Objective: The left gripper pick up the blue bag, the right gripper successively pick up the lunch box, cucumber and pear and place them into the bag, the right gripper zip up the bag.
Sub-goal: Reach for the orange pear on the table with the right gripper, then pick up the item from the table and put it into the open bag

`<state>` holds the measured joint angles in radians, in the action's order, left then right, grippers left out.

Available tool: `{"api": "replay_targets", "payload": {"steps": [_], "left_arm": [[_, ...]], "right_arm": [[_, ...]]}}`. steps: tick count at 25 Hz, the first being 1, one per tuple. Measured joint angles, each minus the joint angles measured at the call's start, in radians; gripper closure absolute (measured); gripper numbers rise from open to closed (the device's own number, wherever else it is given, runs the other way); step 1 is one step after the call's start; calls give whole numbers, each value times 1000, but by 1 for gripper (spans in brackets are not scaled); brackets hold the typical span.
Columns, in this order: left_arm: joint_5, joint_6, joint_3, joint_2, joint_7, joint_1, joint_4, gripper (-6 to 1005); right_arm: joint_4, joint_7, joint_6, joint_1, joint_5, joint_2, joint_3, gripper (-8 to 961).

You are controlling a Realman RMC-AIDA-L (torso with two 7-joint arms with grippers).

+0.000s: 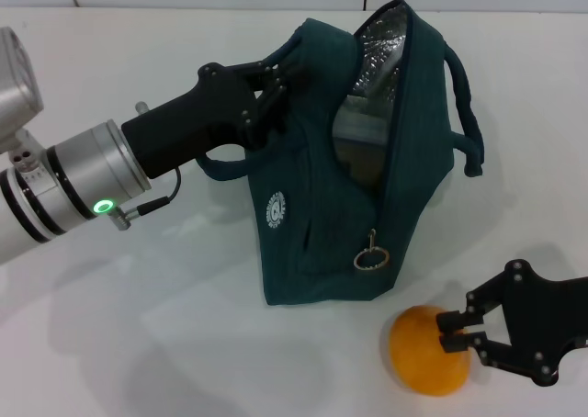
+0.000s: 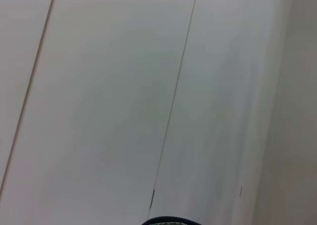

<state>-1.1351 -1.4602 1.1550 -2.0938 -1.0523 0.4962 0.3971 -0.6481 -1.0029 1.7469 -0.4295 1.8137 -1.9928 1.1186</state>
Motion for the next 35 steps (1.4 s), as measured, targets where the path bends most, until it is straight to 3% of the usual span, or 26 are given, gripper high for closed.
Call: {"api": "replay_targets", "payload": {"steps": [3,8,13,18,22,26,31,35], "left_arm": [[0,0,0,0,0,0,-1,963],[0,1,0,0,6,-1,-1,963],[0,-4,1,0,36,-5,-1,963],[0,-23,5,-2,70,-6,-1,963],[0,-61,6,-3,99,-7,-1,963],[0,-68,6,-3,102,-6,-2,964],[0,-73,8,-3,103,0,-1,964],[0,-74,8,-3,103,1,-1,964]], "right_arm": [[-4,5,0,2,2,0,0,794],[-9,28,1,8,-7,2,-11,914],[-3,94,61,15,-29,-7,-174,915],[22,115,143,11,-156,-9,-323,917],[19,92,179,-11,-306,-9,-329,918],[1,-28,179,-79,-390,-11,-326,919],[-7,-170,75,-190,-367,-7,-303,920],[-10,-219,-30,-234,-324,-4,-246,919]]}}
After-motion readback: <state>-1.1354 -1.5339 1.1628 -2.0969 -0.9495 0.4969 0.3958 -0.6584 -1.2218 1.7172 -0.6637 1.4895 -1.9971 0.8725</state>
